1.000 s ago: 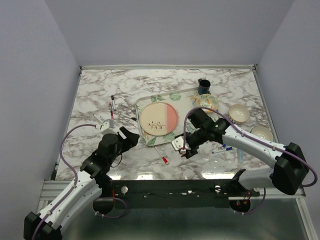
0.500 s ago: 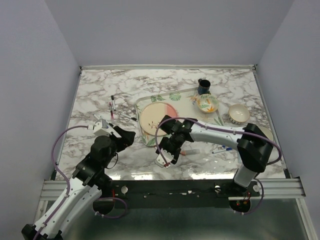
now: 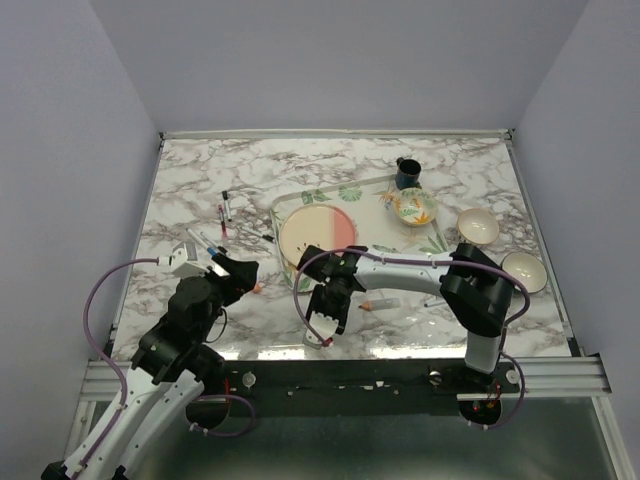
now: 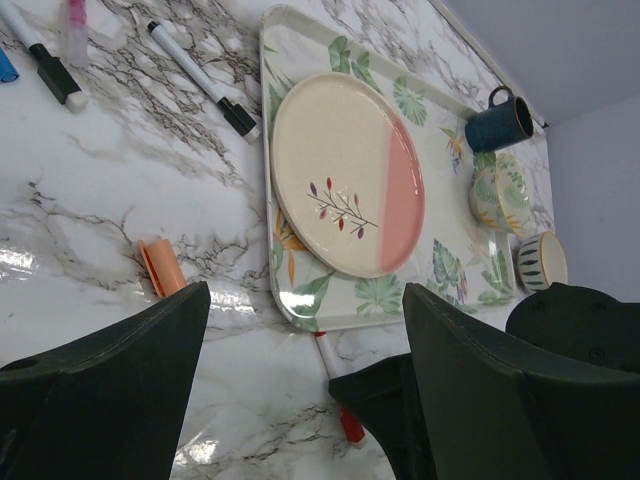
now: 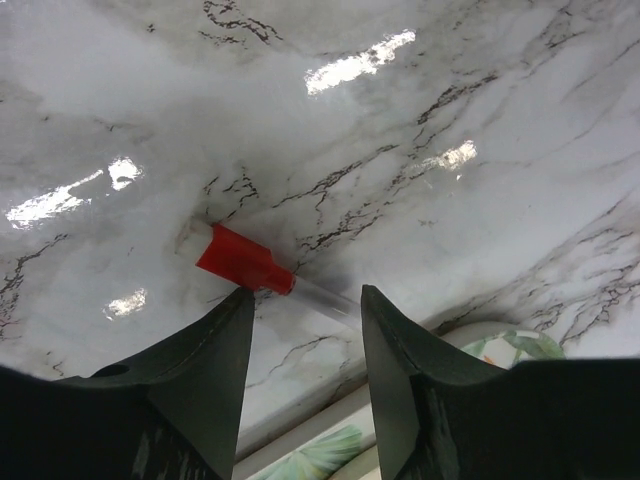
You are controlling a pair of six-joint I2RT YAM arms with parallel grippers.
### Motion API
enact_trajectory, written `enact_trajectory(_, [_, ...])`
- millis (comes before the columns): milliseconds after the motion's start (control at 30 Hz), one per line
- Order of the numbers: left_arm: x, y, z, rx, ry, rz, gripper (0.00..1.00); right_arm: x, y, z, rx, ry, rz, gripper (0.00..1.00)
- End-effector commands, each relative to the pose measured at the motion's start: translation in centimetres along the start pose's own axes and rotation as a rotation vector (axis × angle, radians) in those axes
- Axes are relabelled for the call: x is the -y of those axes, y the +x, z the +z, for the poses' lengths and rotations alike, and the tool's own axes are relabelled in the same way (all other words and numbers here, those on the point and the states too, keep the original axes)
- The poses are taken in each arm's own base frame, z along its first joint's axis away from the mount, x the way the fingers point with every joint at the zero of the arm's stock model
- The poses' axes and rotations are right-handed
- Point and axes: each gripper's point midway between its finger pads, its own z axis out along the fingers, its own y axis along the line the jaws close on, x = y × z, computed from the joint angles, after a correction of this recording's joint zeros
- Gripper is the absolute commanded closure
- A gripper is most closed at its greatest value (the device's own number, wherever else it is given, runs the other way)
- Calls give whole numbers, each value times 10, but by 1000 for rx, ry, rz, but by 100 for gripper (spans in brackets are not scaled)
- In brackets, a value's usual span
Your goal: Open the pen caps
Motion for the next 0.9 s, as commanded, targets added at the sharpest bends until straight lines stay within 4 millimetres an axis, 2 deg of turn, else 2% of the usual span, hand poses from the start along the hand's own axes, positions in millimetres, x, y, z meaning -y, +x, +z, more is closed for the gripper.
enact_trajectory(0, [-6,-7,-2,30,-35,-7,13,2,-7,11,-10,-54,-48,48])
enact_trajectory(233, [-6,-12,-8,46,-31,-14,13,5,-29,26,39,-68,30,58])
enact_trajectory(400, [-7,-18,-12,73,-29,-20,13,19,-44,33,71,-29,129,63])
enact_trajectory(533, [-6,-20,-14,84,-20,-26,13,31,-56,38,97,-5,258,71])
enact_trajectory(700, [-6,-19,-14,82,-21,-24,13,43,-56,41,81,22,377,76])
enact_trajectory(867, [-6,-19,-14,80,-12,-25,12,31,-39,45,4,20,408,71])
